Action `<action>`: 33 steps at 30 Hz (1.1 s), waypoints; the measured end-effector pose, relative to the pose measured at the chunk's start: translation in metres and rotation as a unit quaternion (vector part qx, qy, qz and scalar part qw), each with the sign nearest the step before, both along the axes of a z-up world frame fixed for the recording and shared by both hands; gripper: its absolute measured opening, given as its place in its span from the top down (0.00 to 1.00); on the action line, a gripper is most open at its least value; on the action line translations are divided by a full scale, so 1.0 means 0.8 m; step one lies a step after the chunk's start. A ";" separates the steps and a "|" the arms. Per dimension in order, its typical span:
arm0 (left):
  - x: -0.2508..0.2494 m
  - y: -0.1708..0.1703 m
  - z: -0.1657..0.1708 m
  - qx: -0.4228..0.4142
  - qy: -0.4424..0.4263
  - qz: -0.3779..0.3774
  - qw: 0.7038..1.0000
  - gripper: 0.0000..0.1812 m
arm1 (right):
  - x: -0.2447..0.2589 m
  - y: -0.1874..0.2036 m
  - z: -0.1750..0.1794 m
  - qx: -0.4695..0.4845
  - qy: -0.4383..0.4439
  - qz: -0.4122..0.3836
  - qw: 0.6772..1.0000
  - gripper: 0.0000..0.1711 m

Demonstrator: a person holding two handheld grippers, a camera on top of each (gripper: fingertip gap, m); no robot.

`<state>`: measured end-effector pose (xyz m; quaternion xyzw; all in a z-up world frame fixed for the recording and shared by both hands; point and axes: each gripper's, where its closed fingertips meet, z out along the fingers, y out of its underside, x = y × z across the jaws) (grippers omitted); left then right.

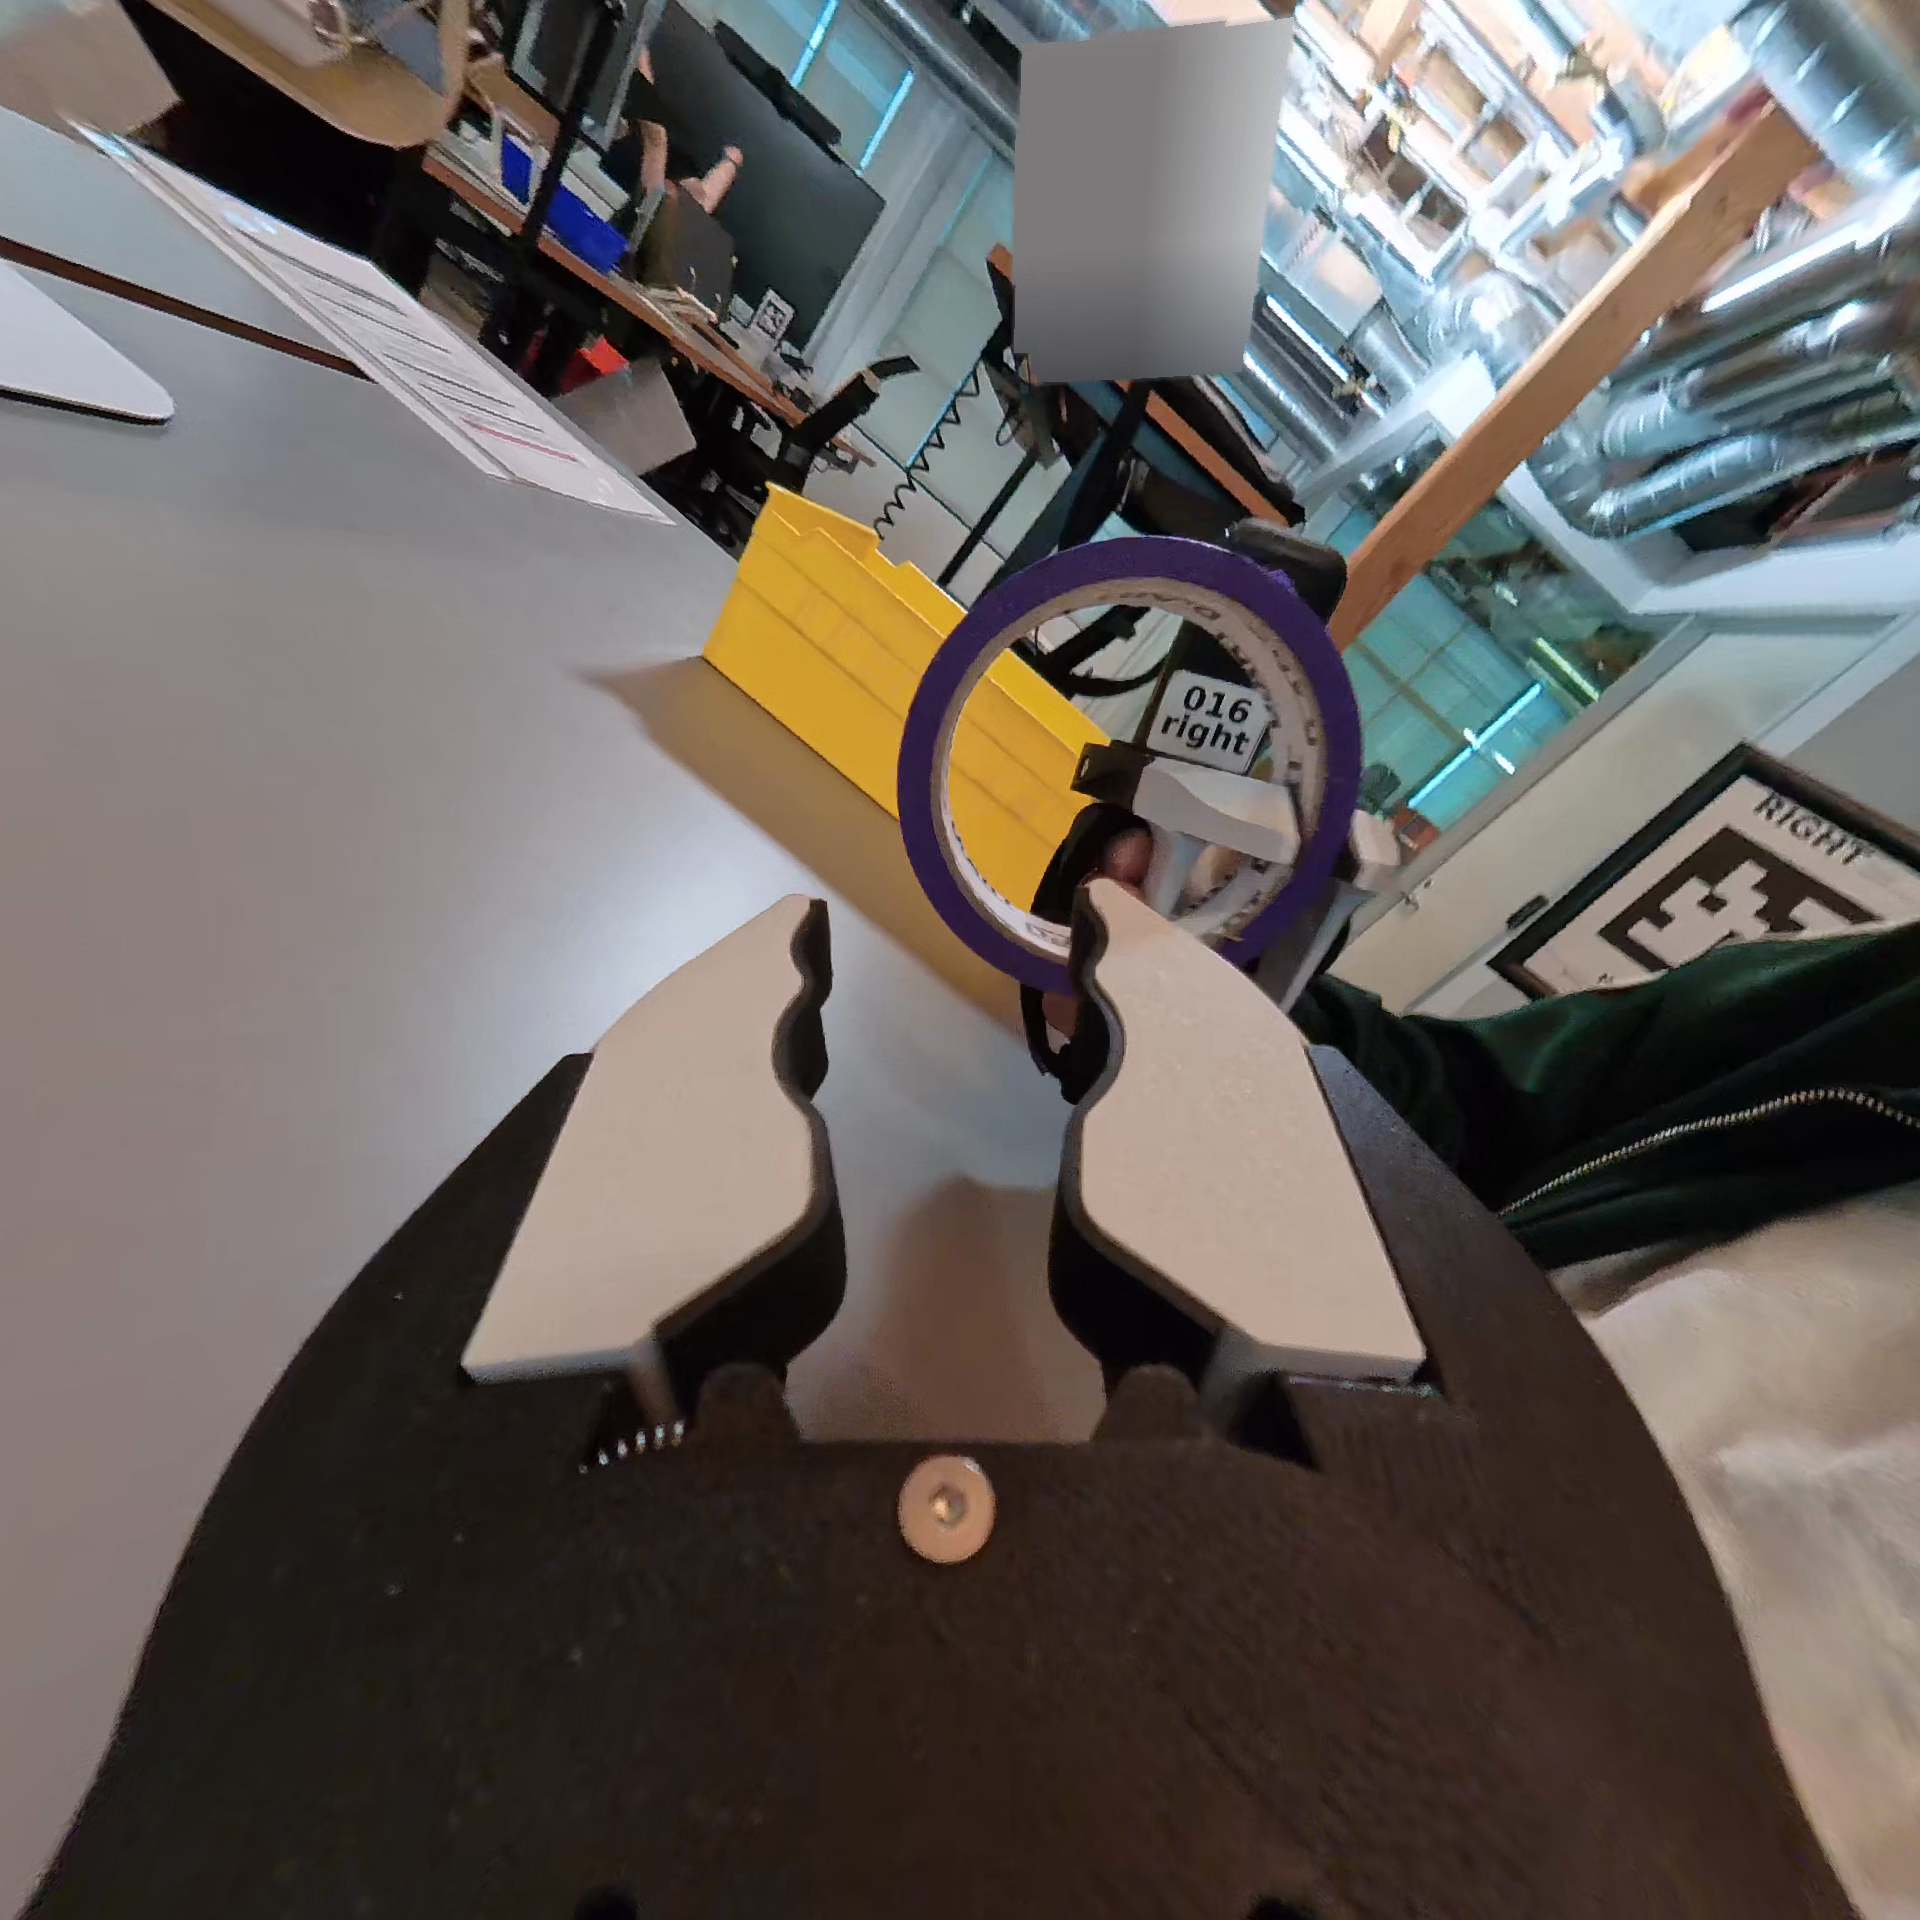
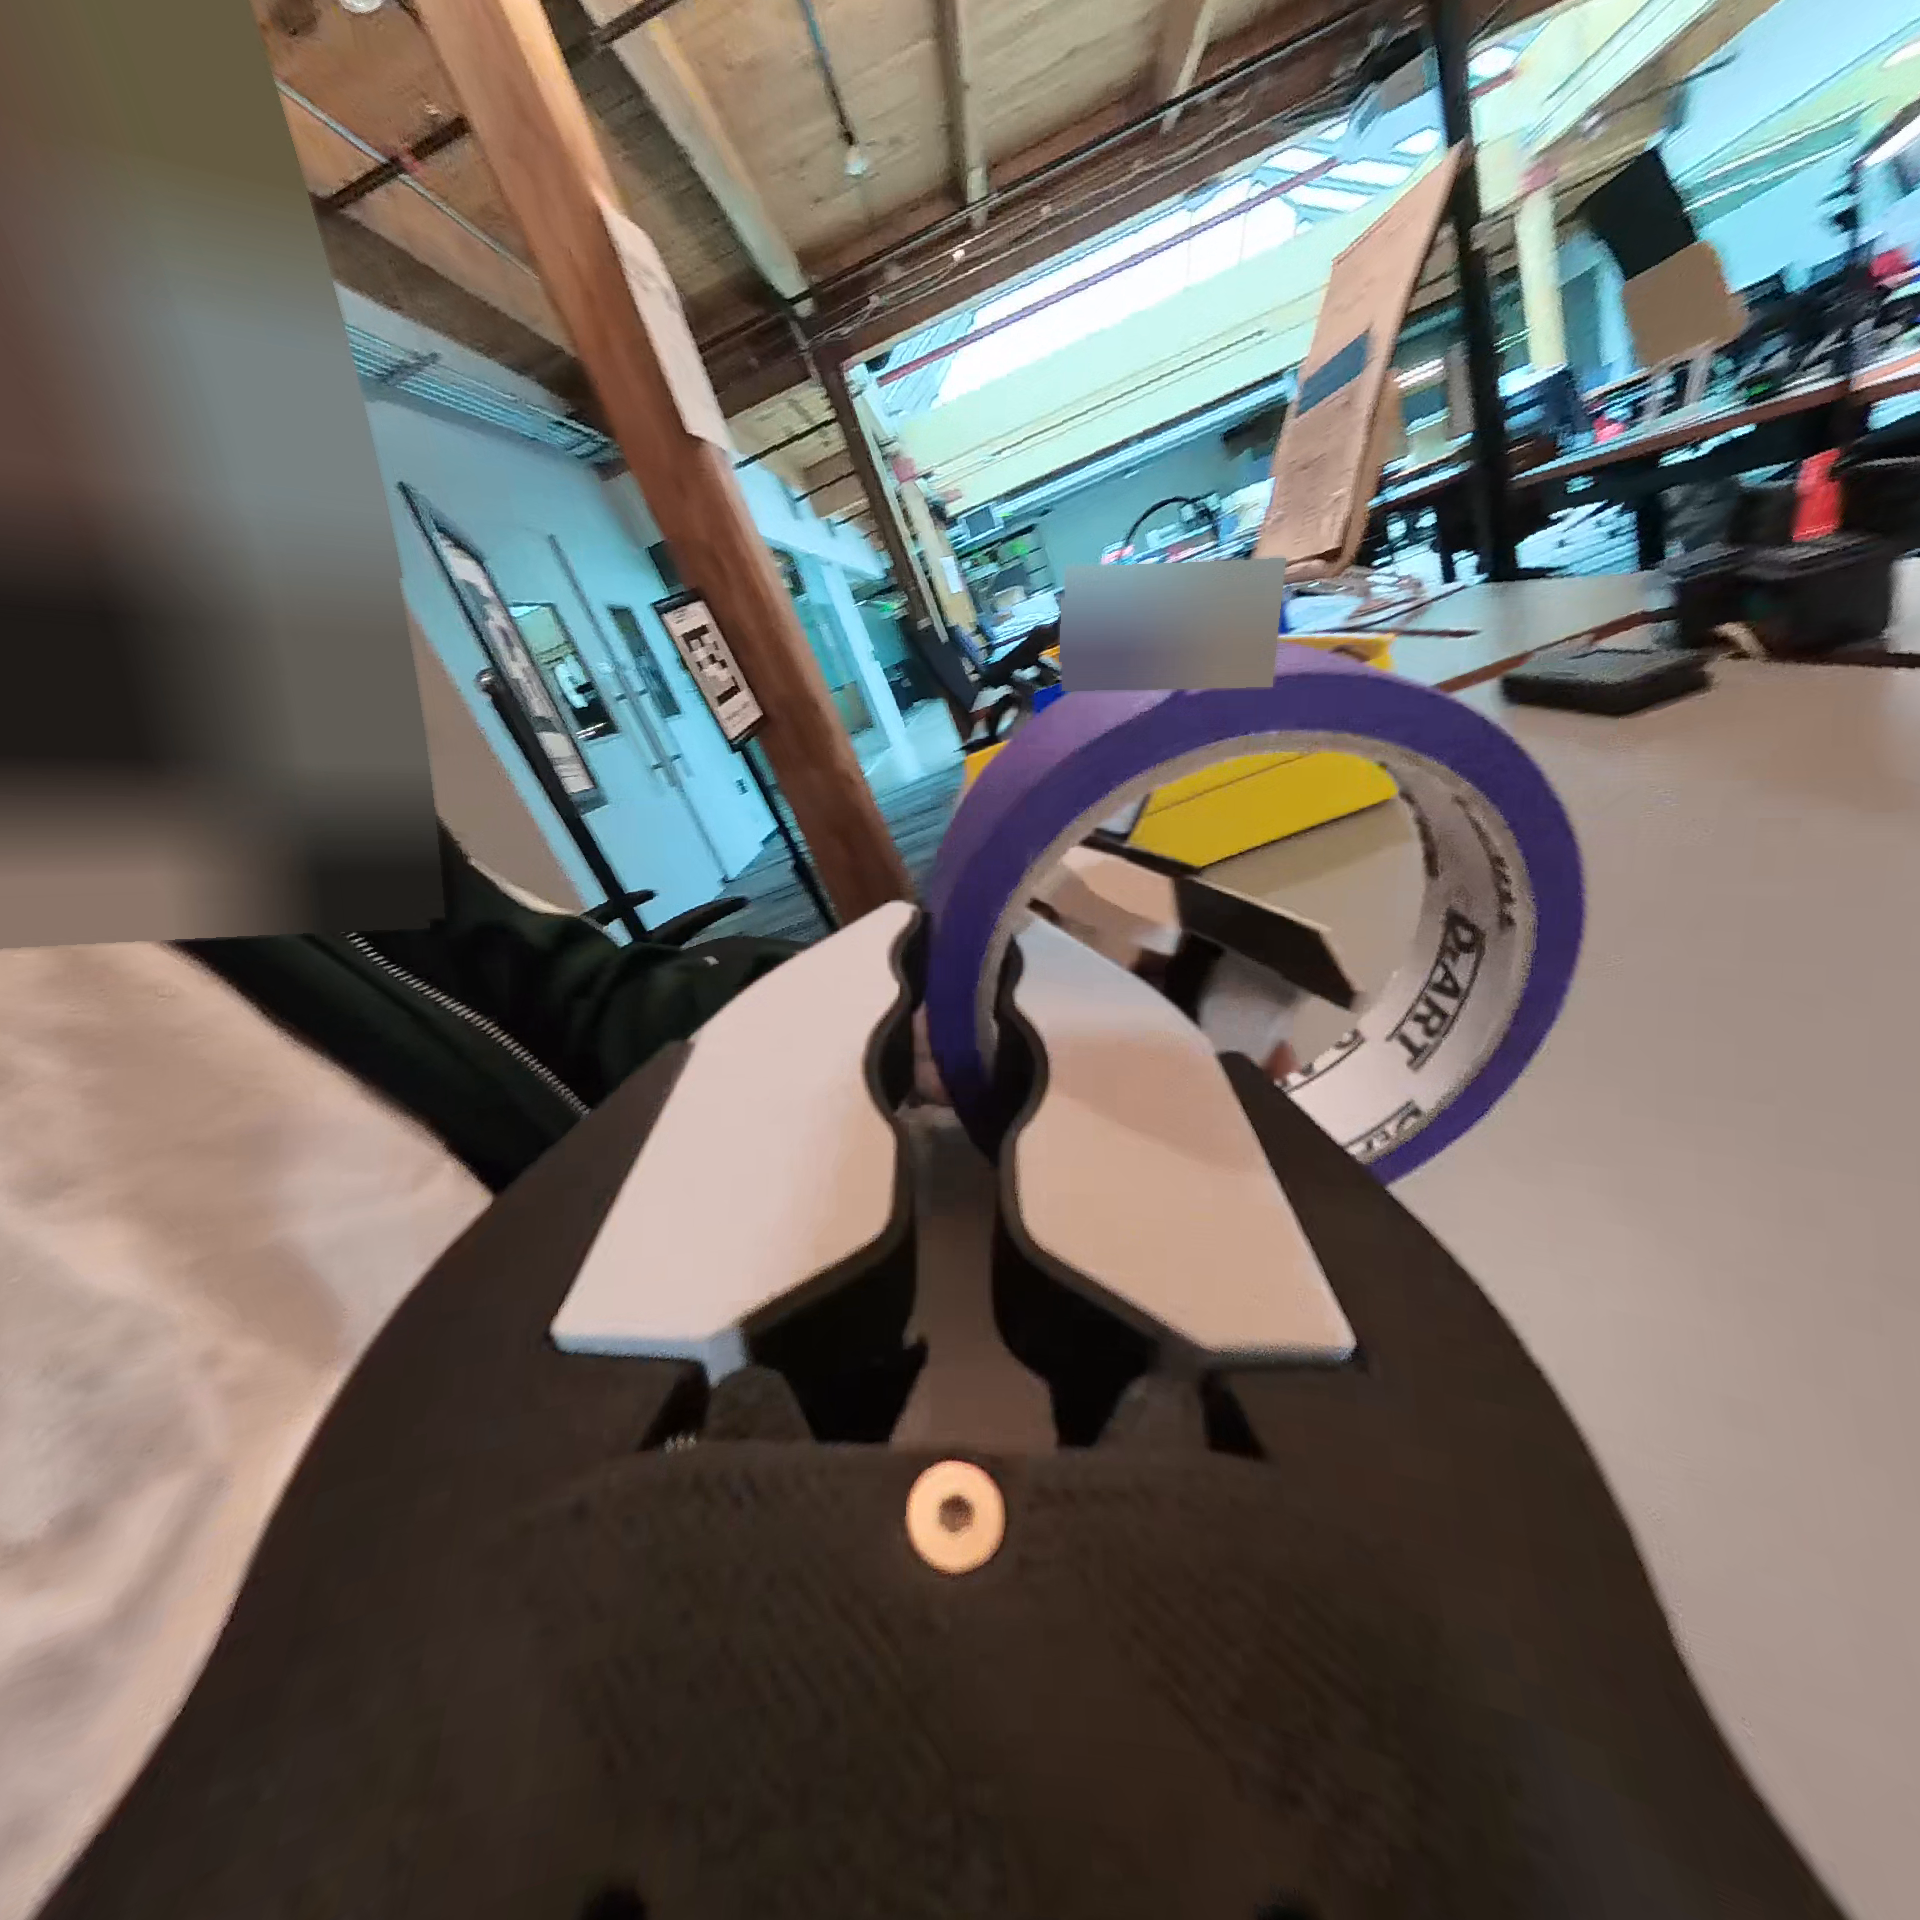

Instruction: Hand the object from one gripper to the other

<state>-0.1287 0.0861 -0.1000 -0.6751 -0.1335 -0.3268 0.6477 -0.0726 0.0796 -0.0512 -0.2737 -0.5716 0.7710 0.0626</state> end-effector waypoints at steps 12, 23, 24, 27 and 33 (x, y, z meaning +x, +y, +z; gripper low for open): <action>0.018 0.004 -0.002 0.001 0.090 -0.016 0.996 0.81 | 0.023 -0.053 -0.009 0.025 -0.016 0.080 0.996 0.94; 0.030 0.009 -0.001 0.017 0.135 -0.016 0.991 0.90 | 0.028 -0.066 -0.013 0.028 -0.017 0.088 0.996 0.94; 0.028 0.008 0.000 0.017 0.137 -0.010 0.990 0.93 | 0.028 -0.066 -0.012 0.028 -0.014 0.087 0.996 0.94; 0.025 0.005 0.005 0.025 0.120 -0.012 0.992 0.95 | 0.028 -0.071 -0.014 0.046 0.008 0.073 0.996 0.93; 0.021 -0.001 0.019 0.051 0.099 -0.015 0.994 0.95 | 0.019 -0.066 -0.009 0.051 0.043 0.032 0.997 0.68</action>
